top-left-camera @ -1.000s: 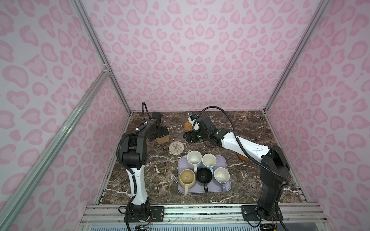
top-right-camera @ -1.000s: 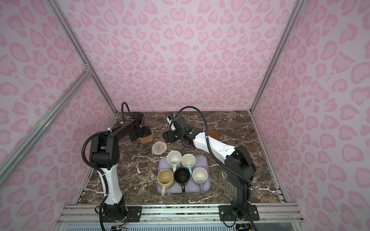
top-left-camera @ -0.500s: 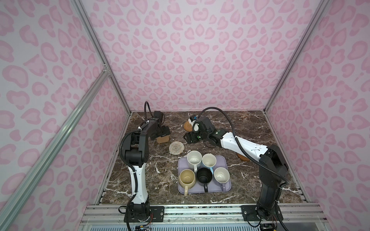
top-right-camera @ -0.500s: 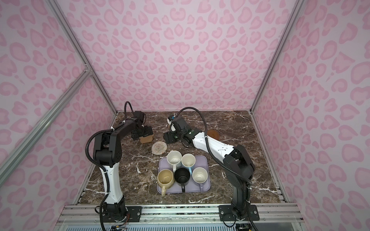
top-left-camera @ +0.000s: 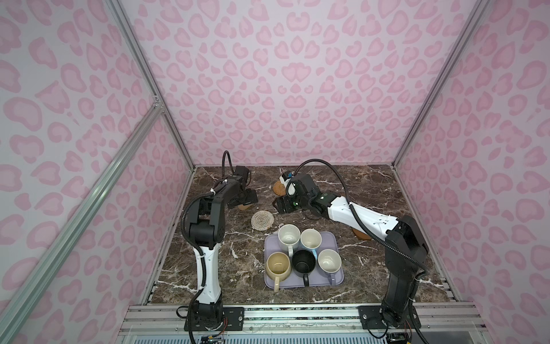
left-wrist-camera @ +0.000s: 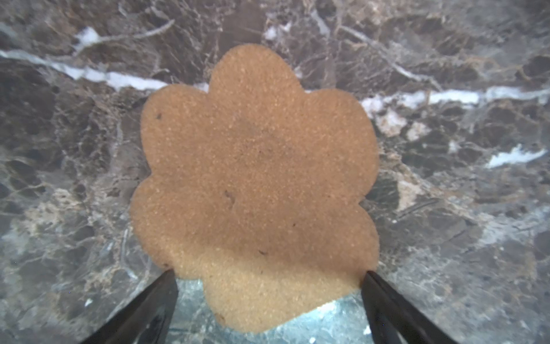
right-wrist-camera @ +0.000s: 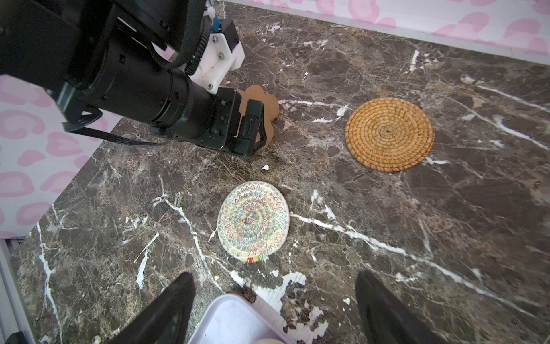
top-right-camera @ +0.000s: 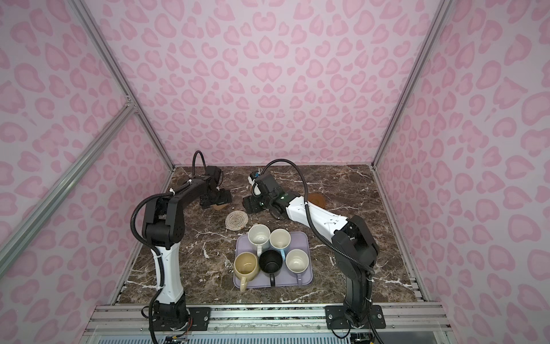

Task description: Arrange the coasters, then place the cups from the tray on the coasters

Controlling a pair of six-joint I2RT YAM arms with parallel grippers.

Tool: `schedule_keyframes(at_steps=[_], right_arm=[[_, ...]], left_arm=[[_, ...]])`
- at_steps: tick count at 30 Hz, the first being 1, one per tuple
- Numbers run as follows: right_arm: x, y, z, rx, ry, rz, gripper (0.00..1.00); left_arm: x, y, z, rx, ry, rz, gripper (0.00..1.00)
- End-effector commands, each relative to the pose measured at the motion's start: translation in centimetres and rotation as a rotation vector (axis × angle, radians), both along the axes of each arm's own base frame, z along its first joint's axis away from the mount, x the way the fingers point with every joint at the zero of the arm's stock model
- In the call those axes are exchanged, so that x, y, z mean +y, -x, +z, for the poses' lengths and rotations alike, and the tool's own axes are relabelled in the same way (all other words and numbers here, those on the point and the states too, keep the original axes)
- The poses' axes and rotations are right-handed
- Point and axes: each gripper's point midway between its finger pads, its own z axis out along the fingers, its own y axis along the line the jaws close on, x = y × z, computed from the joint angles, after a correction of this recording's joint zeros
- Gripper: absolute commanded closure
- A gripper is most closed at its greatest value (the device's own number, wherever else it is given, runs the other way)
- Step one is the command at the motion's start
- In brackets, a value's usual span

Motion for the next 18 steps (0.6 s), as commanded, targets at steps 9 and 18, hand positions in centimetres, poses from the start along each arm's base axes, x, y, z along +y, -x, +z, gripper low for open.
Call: schedule_keyframes(at_steps=[9, 18], right_arm=[[0.2, 0.0, 0.3, -0.004, -0.005, 0.003, 0.13], [0.3, 0.1, 0.8, -0.007, -0.016, 0.007, 0.13]], left_arm=[[1.5, 1.6, -0.7, 0.117, -0.11, 0.023, 0.01], [1.6, 2.7, 1.6, 0.072, -0.092, 0.031, 0.08]])
